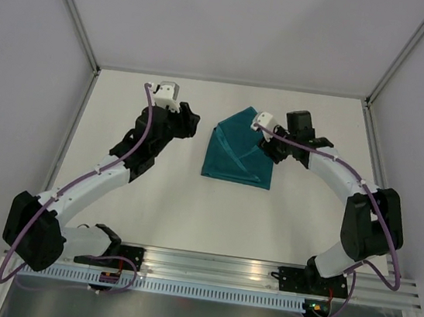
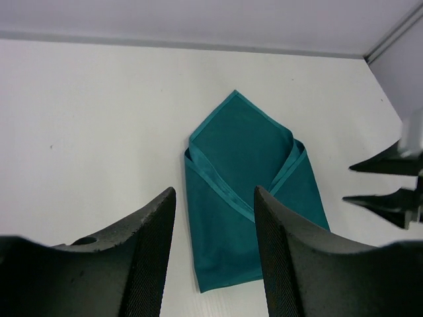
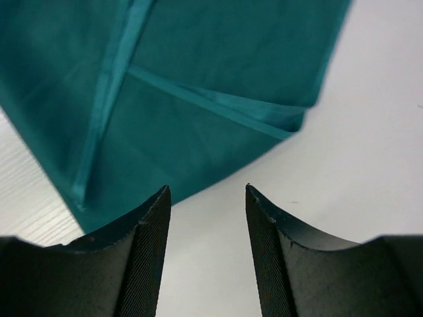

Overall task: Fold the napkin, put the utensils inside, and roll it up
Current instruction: Fold the napkin, then roll the napkin with the utensil

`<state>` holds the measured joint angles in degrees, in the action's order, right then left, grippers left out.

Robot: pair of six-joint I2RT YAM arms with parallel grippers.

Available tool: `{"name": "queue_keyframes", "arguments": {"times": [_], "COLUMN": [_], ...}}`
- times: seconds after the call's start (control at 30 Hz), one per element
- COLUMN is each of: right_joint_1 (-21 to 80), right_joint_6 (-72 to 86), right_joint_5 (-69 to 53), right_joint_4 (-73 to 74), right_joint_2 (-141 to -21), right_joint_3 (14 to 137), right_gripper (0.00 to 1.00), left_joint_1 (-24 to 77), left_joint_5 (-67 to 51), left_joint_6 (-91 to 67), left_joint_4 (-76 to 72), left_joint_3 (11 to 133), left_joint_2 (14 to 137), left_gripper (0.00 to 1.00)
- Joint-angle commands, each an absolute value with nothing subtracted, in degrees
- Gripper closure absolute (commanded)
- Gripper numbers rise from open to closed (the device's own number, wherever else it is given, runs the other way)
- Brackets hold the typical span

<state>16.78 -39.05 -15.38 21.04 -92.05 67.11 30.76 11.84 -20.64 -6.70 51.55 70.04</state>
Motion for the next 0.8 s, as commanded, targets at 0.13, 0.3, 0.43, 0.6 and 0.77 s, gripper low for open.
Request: {"name": "queue_keyframes", "arguments": {"times": [0.13,0.3,0.43,0.6,0.77], "right_joint_1": [26.00,29.44,33.47,38.75,42.80], "right_joint_6": [-48.52,-47.46,-45.62,-46.41,-45.88], "right_joint_5": [-16.18,-17.74,-15.13,-8.45,-3.78], "right_joint_4": [8.71,10.71,8.36,3.70,0.53], "right_joint_2": [-87.72,-86.40,-84.29,-82.88,-82.00], "right_joint_3": [55.91,56.42,52.40,46.77,42.72], "right_gripper": [0.42,0.40,0.40,0.41,0.41], "left_joint_1": [30.76,30.76,30.67,30.76,30.67], "left_joint_5": [6.42,4.40,4.48,4.74,4.49], "left_joint_6": [-15.65,-15.73,-15.73,-15.47,-14.77], "left_joint_4": [-14.23,-12.31,-13.97,-14.93,-16.79], "left_joint_3": [49.66,50.19,47.12,43.95,42.80], "left_joint_2": [69.17,68.21,66.53,64.43,64.07], "left_gripper": [0.43,0.43,0.42,0.43,0.42]}}
